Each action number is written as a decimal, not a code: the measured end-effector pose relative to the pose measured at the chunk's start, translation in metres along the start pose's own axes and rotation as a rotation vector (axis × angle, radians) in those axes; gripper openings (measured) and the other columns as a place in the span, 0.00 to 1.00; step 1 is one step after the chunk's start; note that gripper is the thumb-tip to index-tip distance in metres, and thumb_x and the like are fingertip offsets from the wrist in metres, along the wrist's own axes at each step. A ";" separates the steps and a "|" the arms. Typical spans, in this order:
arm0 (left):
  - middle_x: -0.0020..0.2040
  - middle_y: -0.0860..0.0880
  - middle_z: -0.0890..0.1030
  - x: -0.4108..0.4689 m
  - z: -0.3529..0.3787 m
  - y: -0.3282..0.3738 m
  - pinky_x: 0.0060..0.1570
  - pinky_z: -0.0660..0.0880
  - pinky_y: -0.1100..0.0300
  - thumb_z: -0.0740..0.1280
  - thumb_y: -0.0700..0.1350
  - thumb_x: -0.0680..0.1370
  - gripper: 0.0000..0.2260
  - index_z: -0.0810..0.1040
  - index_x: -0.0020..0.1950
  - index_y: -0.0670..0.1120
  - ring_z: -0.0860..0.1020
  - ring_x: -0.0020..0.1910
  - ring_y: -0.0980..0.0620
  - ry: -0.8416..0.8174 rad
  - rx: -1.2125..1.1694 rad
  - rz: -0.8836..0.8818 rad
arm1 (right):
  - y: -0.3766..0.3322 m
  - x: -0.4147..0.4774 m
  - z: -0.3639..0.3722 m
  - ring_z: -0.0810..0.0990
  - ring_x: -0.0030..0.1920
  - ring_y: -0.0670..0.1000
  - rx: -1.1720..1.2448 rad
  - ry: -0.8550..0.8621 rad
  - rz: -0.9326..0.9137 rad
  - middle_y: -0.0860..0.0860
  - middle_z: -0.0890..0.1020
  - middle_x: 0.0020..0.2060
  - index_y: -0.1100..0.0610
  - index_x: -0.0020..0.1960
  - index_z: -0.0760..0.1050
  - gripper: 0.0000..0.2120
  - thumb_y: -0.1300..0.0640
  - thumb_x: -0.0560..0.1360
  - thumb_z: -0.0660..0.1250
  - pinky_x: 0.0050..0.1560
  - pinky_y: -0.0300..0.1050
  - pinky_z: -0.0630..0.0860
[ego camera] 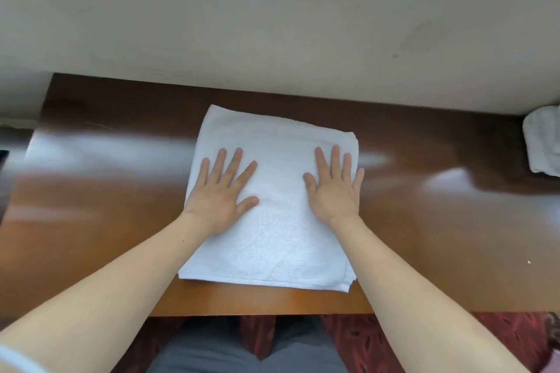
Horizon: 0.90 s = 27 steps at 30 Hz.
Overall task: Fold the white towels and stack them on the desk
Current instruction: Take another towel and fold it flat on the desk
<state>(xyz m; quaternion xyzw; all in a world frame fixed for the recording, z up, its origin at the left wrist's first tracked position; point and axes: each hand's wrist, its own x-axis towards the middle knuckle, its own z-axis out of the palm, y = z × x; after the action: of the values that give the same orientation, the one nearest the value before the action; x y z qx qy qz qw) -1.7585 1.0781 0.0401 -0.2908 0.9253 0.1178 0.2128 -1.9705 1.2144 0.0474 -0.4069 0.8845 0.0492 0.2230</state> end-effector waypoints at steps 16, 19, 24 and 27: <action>0.74 0.46 0.70 -0.140 0.058 -0.050 0.44 0.81 0.57 0.69 0.22 0.56 0.44 0.74 0.71 0.47 0.72 0.66 0.44 0.154 -0.143 0.160 | 0.029 -0.140 0.018 0.77 0.49 0.52 0.950 -0.040 0.645 0.53 0.75 0.56 0.47 0.68 0.59 0.27 0.54 0.75 0.69 0.44 0.47 0.73; 0.65 0.45 0.78 -0.122 0.048 -0.050 0.50 0.79 0.49 0.70 0.30 0.65 0.28 0.78 0.63 0.49 0.77 0.57 0.41 0.210 -0.105 0.216 | 0.032 -0.135 0.010 0.80 0.48 0.49 0.912 -0.170 0.600 0.49 0.81 0.50 0.53 0.62 0.68 0.18 0.53 0.75 0.69 0.47 0.48 0.77; 0.56 0.54 0.82 -0.107 0.029 -0.063 0.67 0.65 0.54 0.46 0.54 0.85 0.24 0.82 0.57 0.52 0.79 0.59 0.51 0.286 -0.115 0.327 | 0.042 -0.136 -0.010 0.84 0.53 0.48 1.218 -0.322 0.469 0.46 0.86 0.52 0.52 0.58 0.79 0.09 0.57 0.78 0.69 0.60 0.52 0.78; 0.53 0.59 0.82 -0.116 0.006 -0.064 0.68 0.58 0.69 0.45 0.57 0.85 0.25 0.81 0.57 0.52 0.78 0.52 0.57 0.300 -0.255 0.296 | 0.051 -0.145 -0.019 0.85 0.49 0.52 1.366 -0.254 0.534 0.52 0.85 0.53 0.52 0.63 0.69 0.17 0.60 0.77 0.70 0.52 0.51 0.80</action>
<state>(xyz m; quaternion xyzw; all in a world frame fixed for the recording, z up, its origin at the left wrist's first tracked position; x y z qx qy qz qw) -1.6333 1.0857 0.0827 -0.1910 0.9567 0.2190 0.0149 -1.9327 1.3443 0.1226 0.0598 0.7543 -0.4123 0.5074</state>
